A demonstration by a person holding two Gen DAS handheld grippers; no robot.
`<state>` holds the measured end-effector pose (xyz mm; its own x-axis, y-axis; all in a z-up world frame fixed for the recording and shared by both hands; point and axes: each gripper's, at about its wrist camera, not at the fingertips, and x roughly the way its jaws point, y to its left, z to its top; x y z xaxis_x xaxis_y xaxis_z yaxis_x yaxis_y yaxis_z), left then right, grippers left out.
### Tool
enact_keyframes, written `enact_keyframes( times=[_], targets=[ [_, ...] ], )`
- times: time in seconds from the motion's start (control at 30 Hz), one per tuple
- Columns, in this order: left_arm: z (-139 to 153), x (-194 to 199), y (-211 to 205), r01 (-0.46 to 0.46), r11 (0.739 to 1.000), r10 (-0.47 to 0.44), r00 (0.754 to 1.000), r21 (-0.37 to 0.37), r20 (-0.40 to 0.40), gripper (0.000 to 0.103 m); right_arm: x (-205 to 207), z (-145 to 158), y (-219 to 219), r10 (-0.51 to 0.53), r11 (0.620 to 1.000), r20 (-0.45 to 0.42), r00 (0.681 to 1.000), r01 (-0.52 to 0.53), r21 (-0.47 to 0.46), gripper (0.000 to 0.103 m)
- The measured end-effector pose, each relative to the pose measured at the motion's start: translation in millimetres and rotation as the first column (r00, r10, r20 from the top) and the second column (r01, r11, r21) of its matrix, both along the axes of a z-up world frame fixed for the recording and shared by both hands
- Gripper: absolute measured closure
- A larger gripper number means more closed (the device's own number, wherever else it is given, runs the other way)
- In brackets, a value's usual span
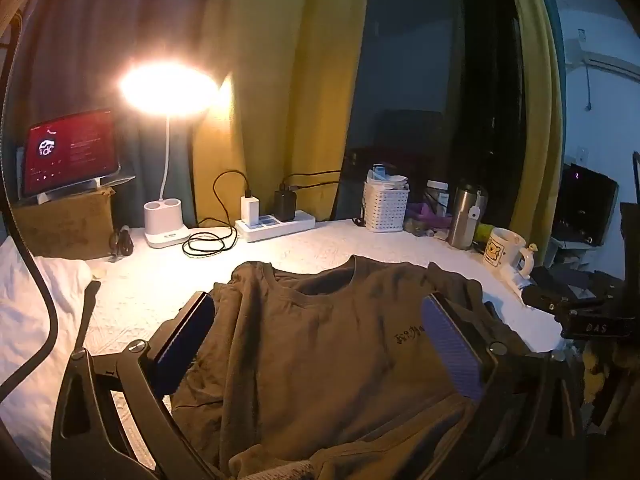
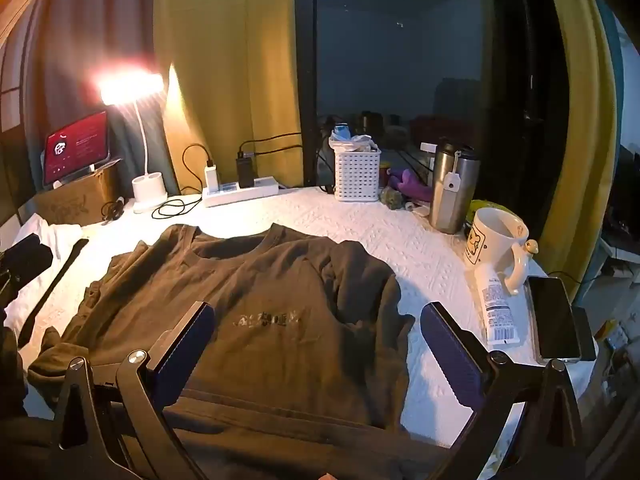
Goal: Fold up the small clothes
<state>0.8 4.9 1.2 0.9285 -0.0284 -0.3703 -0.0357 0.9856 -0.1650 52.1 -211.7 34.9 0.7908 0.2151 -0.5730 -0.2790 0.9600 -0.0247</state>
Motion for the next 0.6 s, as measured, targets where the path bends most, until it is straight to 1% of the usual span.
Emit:
enact_keyframes(
  times=[0.03, 0.1, 0.17, 0.2, 0.27, 0.33, 0.6],
  targets=[
    [0.8, -2.4, 3.4, -0.003, 1.000, 0.003, 1.000, -0.007, 0.018, 0.001, -0.1, -0.1, 1.2, 0.000, 1.000, 0.000, 1.000, 0.000, -0.002, 0.000],
    [1.2, -6.8, 7.1, -0.008, 1.000, 0.008, 1.000, 0.004, 0.030, 0.001, -0.4, -0.3, 2.4, 0.003, 1.000, 0.002, 1.000, -0.003, -0.002, 0.000],
    [2.9, -6.3, -10.2, -0.018, 0.997, 0.017, 1.000, 0.072, 0.011, 0.001, -0.6, -0.5, 2.4, 0.005, 1.000, 0.004, 1.000, -0.005, -0.002, 0.000],
    [1.5, -6.7, -11.8, -0.014, 0.996, 0.013, 1.000, 0.083, 0.012, 0.001, -0.7, -0.8, 1.9, 0.005, 1.000, 0.004, 1.000, -0.005, -0.002, 0.000],
    [2.5, -7.2, -15.4, -0.021, 0.997, 0.020, 1.000, 0.077, 0.006, 0.001, -1.0, -1.1, 0.0, 0.006, 1.000, 0.005, 1.000, -0.006, -0.002, 0.000],
    [2.9, -6.1, -8.7, -0.027, 0.998, 0.026, 1.000, 0.059, 0.004, 0.001, -1.0, -5.3, 6.8, 0.003, 1.000, 0.002, 1.000, -0.002, -0.019, 0.000],
    [3.4, -5.7, -7.6, -0.028, 0.997, 0.028, 1.000, 0.065, 0.008, 0.001, -2.5, -1.8, 3.4, 0.003, 1.000, 0.002, 1.000, -0.003, -0.026, 0.000]
  ],
)
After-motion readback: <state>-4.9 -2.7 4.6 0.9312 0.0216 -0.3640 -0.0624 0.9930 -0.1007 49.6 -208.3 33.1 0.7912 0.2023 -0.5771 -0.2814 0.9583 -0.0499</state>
